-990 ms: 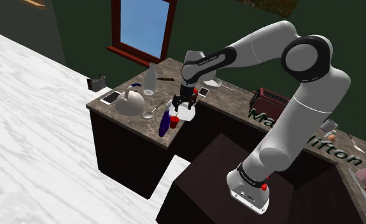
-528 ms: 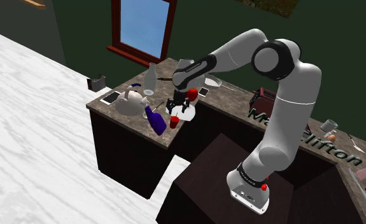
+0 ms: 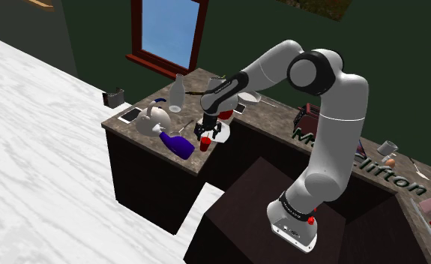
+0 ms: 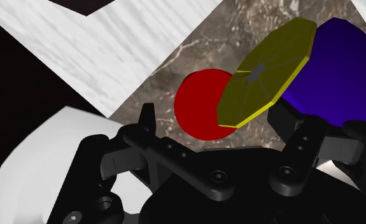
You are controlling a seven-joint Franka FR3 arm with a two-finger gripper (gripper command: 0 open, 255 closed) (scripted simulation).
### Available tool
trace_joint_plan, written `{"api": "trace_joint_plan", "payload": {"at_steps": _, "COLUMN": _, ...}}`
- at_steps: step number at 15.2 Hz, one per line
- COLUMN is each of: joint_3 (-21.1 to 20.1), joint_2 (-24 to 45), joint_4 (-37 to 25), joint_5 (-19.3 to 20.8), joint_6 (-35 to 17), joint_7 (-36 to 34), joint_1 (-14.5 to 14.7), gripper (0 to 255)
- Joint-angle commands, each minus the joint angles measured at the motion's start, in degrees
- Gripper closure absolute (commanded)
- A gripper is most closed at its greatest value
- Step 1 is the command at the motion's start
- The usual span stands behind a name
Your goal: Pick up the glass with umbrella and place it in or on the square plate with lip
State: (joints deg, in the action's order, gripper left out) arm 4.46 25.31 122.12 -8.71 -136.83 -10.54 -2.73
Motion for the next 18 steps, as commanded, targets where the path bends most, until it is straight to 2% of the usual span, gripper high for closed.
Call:
{"api": "trace_joint_plan", "payload": {"at_steps": 1, "joint_3": 0.0, "joint_2": 0.3, "joint_4": -0.1, "joint_5": -0.1, "joint_6": -0.3, "joint_7": 0.1, "joint_1": 0.0, "gripper": 0}}
{"api": "trace_joint_plan", "payload": {"at_steps": 6, "joint_3": 0.0, "joint_2": 0.3, "joint_4": -0.1, "joint_5": -0.1, "joint_6": -0.3, "joint_7": 0.1, "joint_1": 0.0, "gripper": 0}}
{"api": "trace_joint_plan", "payload": {"at_steps": 7, "joint_3": 0.0, "joint_2": 0.3, "joint_4": -0.1, "joint_5": -0.1, "joint_6": -0.3, "joint_7": 0.1, "joint_1": 0.0, "gripper": 255}}
{"api": "trace_joint_plan", "payload": {"at_steps": 18, "joint_3": 0.1, "joint_2": -1.0, "joint_4": 0.1, "joint_5": 0.2, "joint_6": 0.9, "joint_7": -0.1, "joint_1": 0.0, "gripper": 255}}
